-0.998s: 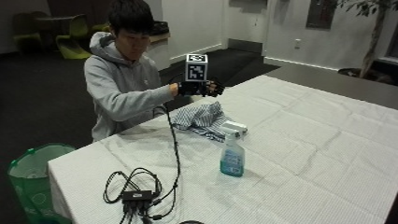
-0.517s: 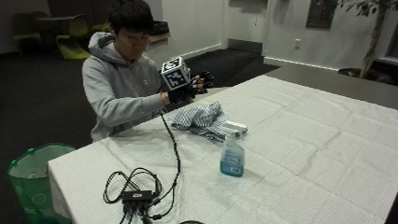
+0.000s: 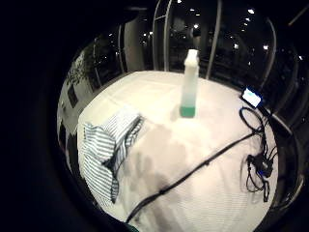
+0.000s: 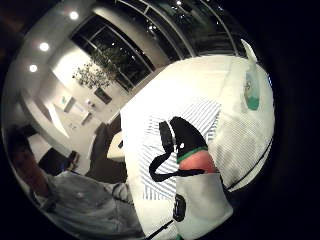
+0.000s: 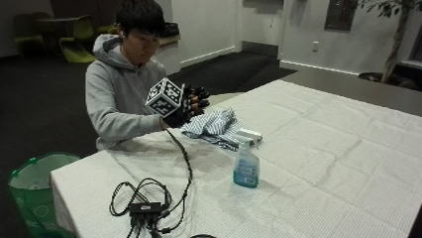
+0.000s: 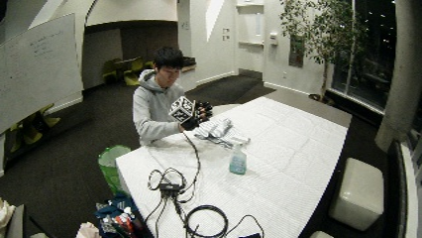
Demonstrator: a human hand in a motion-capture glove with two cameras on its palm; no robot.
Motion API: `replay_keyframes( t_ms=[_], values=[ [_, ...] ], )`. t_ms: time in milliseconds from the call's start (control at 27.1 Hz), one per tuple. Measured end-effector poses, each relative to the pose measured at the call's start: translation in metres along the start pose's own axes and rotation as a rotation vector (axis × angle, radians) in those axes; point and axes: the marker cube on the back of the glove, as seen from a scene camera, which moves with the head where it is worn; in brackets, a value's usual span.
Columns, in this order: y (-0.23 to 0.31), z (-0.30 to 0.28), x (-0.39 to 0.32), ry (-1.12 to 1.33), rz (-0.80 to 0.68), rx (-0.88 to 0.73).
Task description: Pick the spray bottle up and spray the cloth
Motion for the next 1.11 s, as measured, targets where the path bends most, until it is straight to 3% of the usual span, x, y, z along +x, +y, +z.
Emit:
replay_keyframes(
  t_ms=[222,628,1109],
  values=[
    [-0.018,0.008,0.044,-0.093,0.106,-0.007],
    [-0.082,0.070,0.138,-0.395,0.463,0.099],
    [-0.117,0.122,0.154,-0.579,0.653,0.178]
  ],
)
